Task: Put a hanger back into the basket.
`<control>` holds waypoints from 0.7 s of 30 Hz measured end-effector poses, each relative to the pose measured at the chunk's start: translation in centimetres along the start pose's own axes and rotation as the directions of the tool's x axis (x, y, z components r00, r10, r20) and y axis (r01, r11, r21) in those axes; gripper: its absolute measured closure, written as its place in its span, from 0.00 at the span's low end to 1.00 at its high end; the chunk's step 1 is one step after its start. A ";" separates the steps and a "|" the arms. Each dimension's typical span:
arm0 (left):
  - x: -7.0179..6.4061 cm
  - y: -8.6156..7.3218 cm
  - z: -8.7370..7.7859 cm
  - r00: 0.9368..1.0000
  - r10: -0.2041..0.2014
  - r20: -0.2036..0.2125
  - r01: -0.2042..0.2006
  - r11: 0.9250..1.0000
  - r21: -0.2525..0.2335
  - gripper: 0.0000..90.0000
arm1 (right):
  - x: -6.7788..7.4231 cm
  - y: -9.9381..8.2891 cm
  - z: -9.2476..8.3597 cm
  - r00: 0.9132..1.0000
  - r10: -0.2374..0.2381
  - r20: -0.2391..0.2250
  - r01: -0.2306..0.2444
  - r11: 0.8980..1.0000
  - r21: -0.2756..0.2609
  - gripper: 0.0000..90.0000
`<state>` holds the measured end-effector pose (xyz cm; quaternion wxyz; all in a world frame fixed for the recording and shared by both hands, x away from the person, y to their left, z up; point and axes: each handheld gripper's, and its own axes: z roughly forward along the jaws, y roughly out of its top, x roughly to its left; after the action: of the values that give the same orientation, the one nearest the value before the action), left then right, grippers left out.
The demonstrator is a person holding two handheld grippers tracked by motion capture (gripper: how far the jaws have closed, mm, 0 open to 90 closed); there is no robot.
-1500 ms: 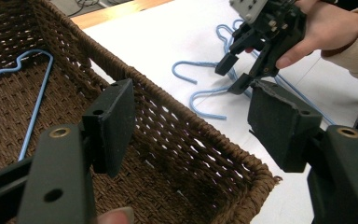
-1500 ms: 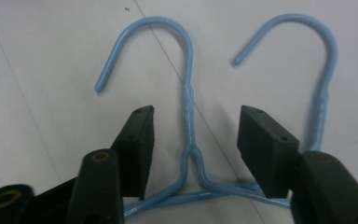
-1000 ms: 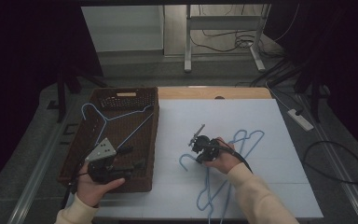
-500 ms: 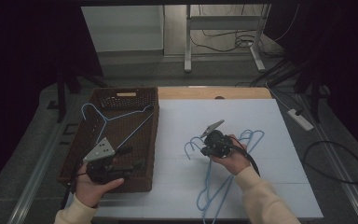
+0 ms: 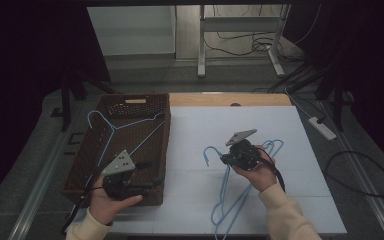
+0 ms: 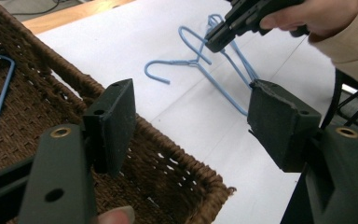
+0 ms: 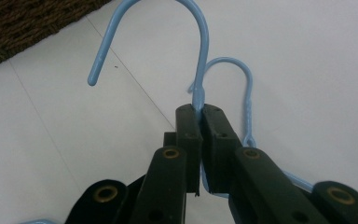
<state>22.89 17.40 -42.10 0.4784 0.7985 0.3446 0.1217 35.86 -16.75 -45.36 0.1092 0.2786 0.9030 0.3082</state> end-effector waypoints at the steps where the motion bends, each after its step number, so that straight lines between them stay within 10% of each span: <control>1: -0.1 0.1 0.2 1.000 -0.001 0.004 0.001 1.000 0.001 0.36 | 0.0 0.0 -0.1 1.000 0.002 0.003 -0.002 1.000 -0.003 0.96; 21: -2.2 1.3 4.8 0.997 0.012 0.074 -0.019 0.996 0.092 0.36 | 0.6 -0.4 -0.8 0.998 0.057 0.004 -0.057 0.997 -0.060 0.96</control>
<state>24.34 12.21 -43.18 0.4522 0.8265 0.3257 0.0797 34.90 -17.07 -44.99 0.1113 0.3019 0.8848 0.3370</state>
